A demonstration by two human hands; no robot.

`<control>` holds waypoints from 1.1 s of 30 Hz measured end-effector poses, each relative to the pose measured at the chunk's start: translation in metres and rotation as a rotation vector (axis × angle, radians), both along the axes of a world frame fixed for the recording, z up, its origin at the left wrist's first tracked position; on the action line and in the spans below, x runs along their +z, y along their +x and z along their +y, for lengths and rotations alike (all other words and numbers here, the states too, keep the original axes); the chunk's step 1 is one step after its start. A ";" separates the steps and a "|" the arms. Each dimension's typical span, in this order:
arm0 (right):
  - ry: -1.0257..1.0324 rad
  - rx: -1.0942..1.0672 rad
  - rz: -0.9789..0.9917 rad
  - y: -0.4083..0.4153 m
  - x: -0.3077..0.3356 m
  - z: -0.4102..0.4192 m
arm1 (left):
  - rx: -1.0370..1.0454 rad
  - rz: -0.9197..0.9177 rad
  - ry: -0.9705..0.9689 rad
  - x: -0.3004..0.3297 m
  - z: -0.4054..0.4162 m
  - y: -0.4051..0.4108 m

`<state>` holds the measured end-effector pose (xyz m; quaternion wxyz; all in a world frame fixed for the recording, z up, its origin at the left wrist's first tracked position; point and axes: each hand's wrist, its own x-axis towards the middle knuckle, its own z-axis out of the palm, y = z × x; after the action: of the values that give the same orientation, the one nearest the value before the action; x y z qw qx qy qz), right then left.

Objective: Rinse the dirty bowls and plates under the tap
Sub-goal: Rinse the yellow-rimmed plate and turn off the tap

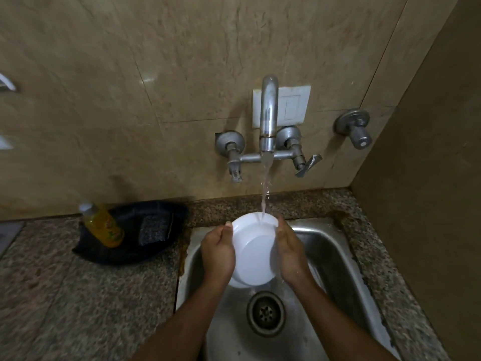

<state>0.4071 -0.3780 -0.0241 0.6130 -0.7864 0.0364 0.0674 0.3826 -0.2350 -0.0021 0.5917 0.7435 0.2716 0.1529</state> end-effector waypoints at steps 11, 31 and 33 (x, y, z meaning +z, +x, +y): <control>-0.436 0.227 -0.381 0.033 0.035 0.011 | -0.321 0.194 0.407 0.025 -0.009 0.023; -0.483 0.331 -0.617 -0.023 0.007 0.015 | 0.149 0.095 0.362 0.003 0.002 0.008; -0.401 0.186 -0.490 -0.019 0.005 0.012 | 0.149 0.087 0.357 0.002 0.002 0.007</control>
<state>0.3882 -0.3659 -0.0194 0.4276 -0.8842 -0.1716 -0.0769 0.3898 -0.2331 -0.0005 0.4251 0.8205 0.3196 0.2096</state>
